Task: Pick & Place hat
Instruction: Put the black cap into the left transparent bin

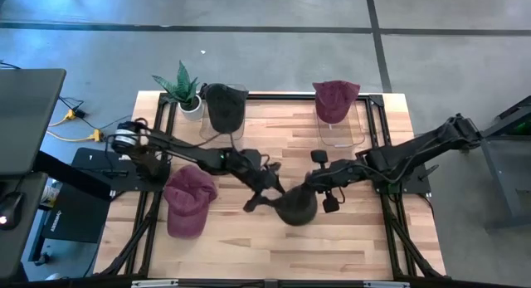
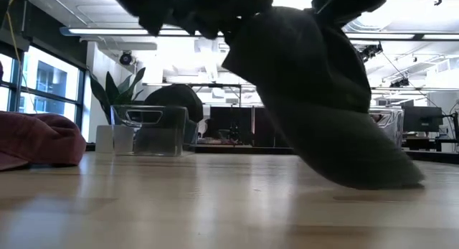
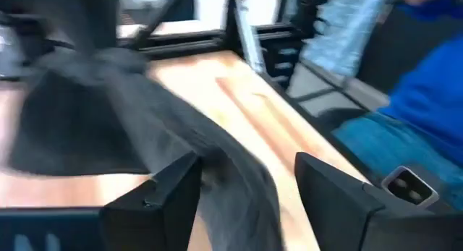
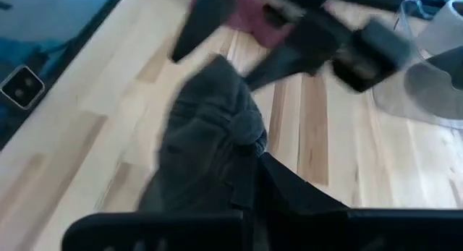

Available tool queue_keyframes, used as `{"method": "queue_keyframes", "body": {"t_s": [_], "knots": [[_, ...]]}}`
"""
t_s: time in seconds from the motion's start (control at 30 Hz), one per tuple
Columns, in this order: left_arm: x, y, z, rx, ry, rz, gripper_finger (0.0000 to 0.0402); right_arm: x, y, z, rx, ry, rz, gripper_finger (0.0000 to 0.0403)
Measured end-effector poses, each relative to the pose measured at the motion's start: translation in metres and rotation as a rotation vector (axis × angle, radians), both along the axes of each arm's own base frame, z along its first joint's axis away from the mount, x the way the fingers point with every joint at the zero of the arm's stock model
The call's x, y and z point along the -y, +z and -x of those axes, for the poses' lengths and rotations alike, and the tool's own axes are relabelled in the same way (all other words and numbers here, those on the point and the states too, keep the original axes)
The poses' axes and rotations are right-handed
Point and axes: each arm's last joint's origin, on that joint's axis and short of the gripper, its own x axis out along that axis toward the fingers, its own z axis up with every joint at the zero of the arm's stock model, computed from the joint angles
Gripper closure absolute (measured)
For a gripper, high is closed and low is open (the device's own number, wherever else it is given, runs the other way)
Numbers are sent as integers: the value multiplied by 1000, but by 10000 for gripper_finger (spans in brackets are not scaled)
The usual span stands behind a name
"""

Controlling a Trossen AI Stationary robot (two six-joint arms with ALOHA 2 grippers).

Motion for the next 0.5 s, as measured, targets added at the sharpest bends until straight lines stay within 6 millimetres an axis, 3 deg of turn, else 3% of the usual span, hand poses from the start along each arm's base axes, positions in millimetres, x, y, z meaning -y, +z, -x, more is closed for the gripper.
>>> {"method": "queue_keyframes", "body": {"t_s": [0.1, 0.3, 0.4, 0.5], "knots": [[4, -12, -8, 31, -31, 13, 237, 0, -5, -1, 25, 1, -8, 395], [4, -21, -12, 43, -78, 13, 378, 2, 2, -2, 46, -27, -11, 375], [4, -20, -11, 37, -76, 7, 388, 8, 12, 1, 8, -98, -43, 351], [2, -4, -4, 52, -31, -38, 395, 15, 29, 12, -66, -193, -120, 305]]}}
